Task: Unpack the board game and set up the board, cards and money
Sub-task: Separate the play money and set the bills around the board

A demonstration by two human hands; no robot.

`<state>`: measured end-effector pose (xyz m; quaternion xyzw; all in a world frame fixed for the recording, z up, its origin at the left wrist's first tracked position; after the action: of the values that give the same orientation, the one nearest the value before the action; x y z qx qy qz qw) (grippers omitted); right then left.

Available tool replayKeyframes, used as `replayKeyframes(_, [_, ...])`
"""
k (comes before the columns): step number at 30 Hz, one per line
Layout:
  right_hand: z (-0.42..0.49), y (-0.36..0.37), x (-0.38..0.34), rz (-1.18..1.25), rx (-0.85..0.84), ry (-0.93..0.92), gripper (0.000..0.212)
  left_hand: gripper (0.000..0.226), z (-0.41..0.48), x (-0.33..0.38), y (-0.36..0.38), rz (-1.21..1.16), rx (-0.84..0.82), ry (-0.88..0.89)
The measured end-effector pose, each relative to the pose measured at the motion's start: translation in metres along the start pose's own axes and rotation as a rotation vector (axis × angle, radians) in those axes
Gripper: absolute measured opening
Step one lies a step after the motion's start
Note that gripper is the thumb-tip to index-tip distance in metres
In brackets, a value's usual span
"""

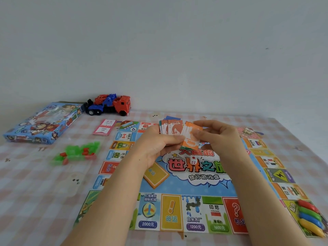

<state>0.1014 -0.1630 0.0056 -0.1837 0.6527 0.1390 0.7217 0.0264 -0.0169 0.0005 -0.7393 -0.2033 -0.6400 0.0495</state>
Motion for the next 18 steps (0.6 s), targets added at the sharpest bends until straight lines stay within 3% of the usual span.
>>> replayKeyframes(11, [0.002,-0.007,0.0,0.025,0.038,0.028,0.018,0.024,0.003,0.0,-0.006,-0.07,0.112,0.038])
replayKeyframes(15, [0.003,-0.027,0.0,-0.174,0.162,-0.005,0.019,0.024,0.004,0.0,-0.007,-0.073,0.15,0.056])
replayKeyframes(18, [0.001,-0.04,-0.001,-0.383,0.101,0.069,0.021,0.02,0.004,-0.001,-0.005,-0.054,0.134,0.048])
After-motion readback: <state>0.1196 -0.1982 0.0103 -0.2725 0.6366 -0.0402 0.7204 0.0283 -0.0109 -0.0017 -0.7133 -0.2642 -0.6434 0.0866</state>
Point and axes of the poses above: each hand's wrist, its own z-axis towards the middle knuckle, its own y-axis out of the palm, x = y × z, the point moved 1 cm from there along z, towards the middle knuckle, and after that the axes turned 2 degrees about -x, right-handed, at the moved point
